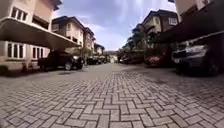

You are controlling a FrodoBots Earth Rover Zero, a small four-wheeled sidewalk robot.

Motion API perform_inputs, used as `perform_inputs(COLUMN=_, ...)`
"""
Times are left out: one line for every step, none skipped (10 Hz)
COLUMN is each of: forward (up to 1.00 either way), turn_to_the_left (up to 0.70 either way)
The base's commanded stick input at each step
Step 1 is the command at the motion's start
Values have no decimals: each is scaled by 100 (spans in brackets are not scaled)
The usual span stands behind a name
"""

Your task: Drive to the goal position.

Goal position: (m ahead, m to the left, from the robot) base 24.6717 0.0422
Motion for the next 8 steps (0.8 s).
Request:
perform_inputs(forward=69, turn_to_the_left=3)
perform_inputs(forward=69, turn_to_the_left=3)
perform_inputs(forward=69, turn_to_the_left=3)
perform_inputs(forward=69, turn_to_the_left=3)
perform_inputs(forward=69, turn_to_the_left=3)
perform_inputs(forward=69, turn_to_the_left=3)
perform_inputs(forward=69, turn_to_the_left=3)
perform_inputs(forward=69, turn_to_the_left=3)
